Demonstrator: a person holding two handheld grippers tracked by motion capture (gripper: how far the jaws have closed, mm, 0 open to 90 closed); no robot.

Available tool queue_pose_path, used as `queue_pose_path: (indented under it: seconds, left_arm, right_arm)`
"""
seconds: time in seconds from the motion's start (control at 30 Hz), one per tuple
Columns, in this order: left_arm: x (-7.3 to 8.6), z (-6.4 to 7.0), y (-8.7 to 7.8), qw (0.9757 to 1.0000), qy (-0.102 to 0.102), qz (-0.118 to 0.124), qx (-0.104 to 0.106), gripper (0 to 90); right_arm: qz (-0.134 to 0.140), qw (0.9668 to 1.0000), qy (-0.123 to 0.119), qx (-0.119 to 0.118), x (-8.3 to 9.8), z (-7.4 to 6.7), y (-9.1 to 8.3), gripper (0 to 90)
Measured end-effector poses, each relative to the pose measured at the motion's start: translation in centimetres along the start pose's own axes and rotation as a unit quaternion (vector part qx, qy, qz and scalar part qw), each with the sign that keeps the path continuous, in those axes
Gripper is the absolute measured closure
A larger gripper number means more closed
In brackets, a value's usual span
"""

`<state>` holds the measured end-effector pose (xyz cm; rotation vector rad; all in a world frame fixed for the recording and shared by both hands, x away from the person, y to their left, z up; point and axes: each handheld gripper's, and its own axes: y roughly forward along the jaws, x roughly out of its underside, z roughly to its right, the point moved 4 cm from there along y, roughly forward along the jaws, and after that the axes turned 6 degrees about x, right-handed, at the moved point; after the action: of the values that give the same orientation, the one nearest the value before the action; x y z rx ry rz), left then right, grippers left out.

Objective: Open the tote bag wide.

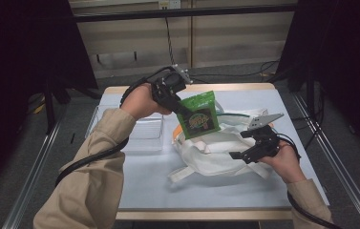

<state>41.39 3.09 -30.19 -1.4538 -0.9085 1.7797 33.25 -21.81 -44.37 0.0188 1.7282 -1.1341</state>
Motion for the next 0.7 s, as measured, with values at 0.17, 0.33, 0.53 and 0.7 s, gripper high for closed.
queue_pose_path:
  seconds: [0.17, 0.33, 0.53, 0.7]
  left_arm:
    - [0.6, 0.0, -0.5, 1.0000, -0.008, 0.003, 0.002, 75.7]
    - [1.1, -0.1, -1.3, 0.9999, -0.011, -0.001, 0.001, 75.8]
    - [1.3, -0.5, -2.6, 0.9999, -0.013, 0.003, 0.003, 75.6]
    - [1.6, -0.7, -3.4, 0.9999, -0.015, 0.000, 0.003, 75.6]
  right_arm:
    - [-0.003, 1.0000, -0.003, -0.004, -0.1, -0.2, 0.2, 4.0]
    - [-0.001, 1.0000, -0.003, -0.007, -0.1, -0.1, 0.3, 4.1]
    - [0.005, 0.9999, 0.001, -0.010, -0.3, 0.1, 0.1, 4.3]
    - [0.006, 0.9999, -0.002, -0.008, -0.4, 0.2, 0.0, 4.3]
